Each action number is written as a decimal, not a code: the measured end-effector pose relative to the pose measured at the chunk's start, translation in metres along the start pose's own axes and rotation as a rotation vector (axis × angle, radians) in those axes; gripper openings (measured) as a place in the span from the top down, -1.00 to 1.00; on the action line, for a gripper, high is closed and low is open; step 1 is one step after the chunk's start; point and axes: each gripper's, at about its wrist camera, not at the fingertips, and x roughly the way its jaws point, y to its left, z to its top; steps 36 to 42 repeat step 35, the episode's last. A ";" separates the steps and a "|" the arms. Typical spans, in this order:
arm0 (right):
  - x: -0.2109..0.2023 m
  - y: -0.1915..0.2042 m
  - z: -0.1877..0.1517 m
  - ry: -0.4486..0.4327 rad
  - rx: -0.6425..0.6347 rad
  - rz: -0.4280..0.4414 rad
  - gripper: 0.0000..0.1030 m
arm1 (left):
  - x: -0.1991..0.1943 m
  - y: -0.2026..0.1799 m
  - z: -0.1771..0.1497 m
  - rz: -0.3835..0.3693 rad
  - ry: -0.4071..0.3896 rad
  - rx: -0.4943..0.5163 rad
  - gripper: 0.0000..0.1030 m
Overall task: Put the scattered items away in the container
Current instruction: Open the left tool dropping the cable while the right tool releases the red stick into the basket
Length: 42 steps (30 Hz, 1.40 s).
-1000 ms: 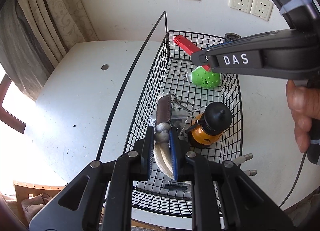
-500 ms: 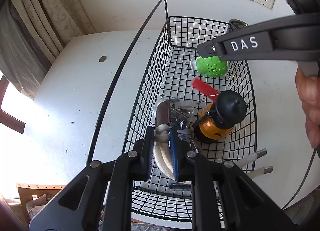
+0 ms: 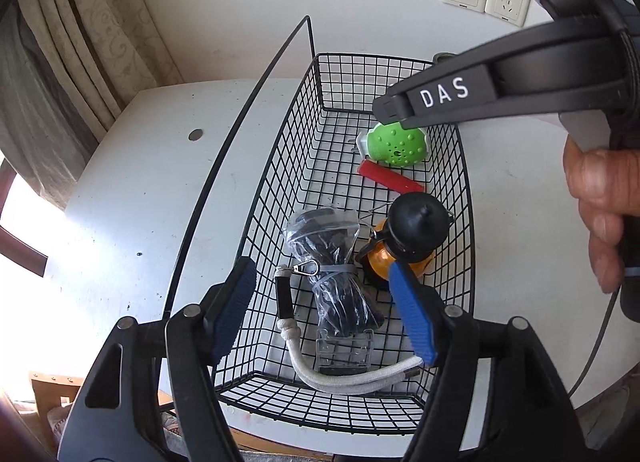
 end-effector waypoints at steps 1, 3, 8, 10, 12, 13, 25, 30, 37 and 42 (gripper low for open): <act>-0.001 0.000 0.000 -0.001 0.001 -0.005 0.33 | -0.001 0.001 0.000 0.001 0.000 -0.006 -0.28; -0.005 0.000 -0.001 -0.001 -0.006 -0.028 0.26 | -0.002 0.004 -0.001 -0.003 -0.002 -0.020 -0.28; -0.011 0.001 -0.003 -0.010 -0.028 -0.041 0.20 | -0.005 0.008 -0.003 -0.001 0.007 -0.046 -0.28; -0.012 0.002 -0.003 -0.012 -0.032 -0.040 0.19 | -0.006 0.008 -0.004 -0.002 0.005 -0.049 -0.28; -0.014 0.003 -0.003 -0.015 -0.036 -0.039 0.19 | -0.008 0.007 -0.005 0.002 0.003 -0.046 -0.28; -0.015 0.004 -0.003 -0.017 -0.038 -0.039 0.19 | -0.009 0.006 -0.005 0.002 0.001 -0.045 -0.28; -0.023 0.007 -0.004 -0.028 -0.044 -0.040 0.19 | -0.022 0.003 -0.007 0.030 -0.028 -0.045 -0.28; -0.026 0.009 -0.005 -0.036 -0.042 -0.037 0.18 | -0.026 0.003 -0.009 0.049 -0.033 -0.045 -0.28; -0.030 0.010 -0.007 -0.042 -0.043 -0.034 0.18 | -0.030 0.004 -0.014 0.060 -0.036 -0.050 -0.28; -0.030 0.010 -0.007 -0.042 -0.043 -0.034 0.18 | -0.030 0.004 -0.014 0.060 -0.036 -0.050 -0.28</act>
